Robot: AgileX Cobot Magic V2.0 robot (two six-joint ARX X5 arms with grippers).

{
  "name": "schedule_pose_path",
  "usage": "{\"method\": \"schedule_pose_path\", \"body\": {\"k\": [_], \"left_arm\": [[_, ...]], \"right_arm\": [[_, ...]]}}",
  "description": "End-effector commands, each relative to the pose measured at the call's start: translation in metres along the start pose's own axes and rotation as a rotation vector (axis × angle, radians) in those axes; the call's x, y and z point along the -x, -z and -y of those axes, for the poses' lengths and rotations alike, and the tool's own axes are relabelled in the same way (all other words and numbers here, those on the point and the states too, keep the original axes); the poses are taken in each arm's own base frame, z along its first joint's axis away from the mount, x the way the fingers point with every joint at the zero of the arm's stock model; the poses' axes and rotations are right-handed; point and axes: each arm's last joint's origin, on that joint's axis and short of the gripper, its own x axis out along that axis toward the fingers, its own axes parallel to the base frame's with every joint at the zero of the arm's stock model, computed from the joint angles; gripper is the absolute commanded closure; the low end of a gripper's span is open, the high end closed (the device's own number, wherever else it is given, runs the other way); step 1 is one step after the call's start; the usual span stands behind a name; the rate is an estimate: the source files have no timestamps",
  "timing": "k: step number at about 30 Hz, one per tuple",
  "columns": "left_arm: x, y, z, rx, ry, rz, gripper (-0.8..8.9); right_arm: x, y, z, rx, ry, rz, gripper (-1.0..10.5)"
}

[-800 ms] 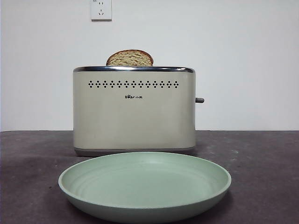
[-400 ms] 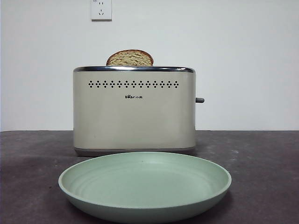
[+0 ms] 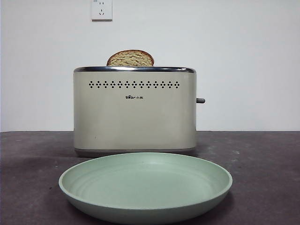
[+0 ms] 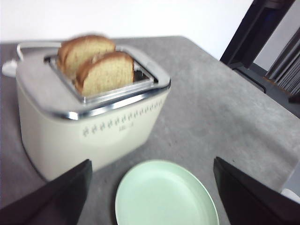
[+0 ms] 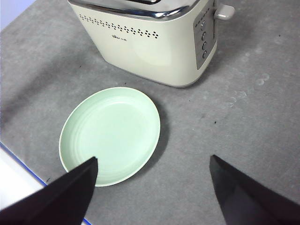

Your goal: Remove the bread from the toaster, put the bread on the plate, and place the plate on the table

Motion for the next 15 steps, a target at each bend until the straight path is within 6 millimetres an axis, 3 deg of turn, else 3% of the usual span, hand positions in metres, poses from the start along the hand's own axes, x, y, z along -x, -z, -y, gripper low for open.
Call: {"method": "schedule_pose_path", "body": {"k": [1, 8, 15], "left_arm": [[-0.010, -0.020, -0.004, -0.075, 0.000, 0.011, 3.89], [-0.053, -0.060, -0.018, -0.179, 0.007, -0.050, 3.89], [-0.110, -0.095, -0.029, -0.270, 0.048, -0.110, 3.90]], "right_arm": [[0.002, -0.004, -0.002, 0.003, -0.004, 0.011, 5.6], [0.002, -0.004, -0.002, 0.004, -0.006, 0.011, 5.6], [0.002, -0.004, -0.002, 0.004, -0.006, 0.011, 5.6]]}}
